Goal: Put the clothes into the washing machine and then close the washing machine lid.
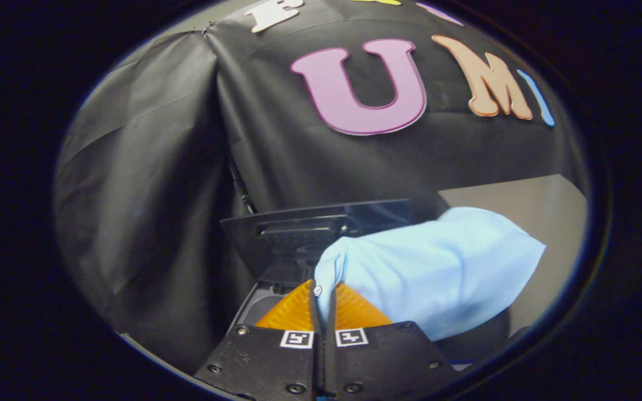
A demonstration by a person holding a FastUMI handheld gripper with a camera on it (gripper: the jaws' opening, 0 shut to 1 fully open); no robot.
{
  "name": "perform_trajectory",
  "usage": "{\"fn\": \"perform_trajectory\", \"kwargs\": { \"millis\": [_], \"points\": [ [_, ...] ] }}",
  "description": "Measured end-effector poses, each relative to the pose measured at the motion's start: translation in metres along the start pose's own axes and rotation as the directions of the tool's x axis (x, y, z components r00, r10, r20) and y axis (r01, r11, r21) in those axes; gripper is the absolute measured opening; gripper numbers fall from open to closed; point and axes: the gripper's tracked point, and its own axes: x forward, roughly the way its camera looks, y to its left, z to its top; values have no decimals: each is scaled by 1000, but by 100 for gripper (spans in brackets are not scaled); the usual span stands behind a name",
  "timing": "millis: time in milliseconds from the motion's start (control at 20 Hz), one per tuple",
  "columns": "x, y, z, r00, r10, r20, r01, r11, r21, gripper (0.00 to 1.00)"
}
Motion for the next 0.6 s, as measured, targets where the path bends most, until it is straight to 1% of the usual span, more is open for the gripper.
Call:
{"fn": "perform_trajectory", "kwargs": {
  "millis": [100,200,250,300,350,450,550,600],
  "points": [
    [20,12,-22,997,31,-63,-32,999,-4,1],
    [45,23,-45,986,80,-144,-81,997,4,1],
    [49,26,-59,978,95,-186,-96,995,3,6],
    [56,24,-62,979,91,-180,-94,995,-13,16],
    [60,20,-55,981,94,-171,-102,994,-35,26],
    [59,25,-53,983,97,-155,-105,993,-47,46],
    [59,30,-48,985,105,-140,-111,993,-35,50],
    [57,29,-46,986,104,-133,-109,993,-35,50]
  ]
}}
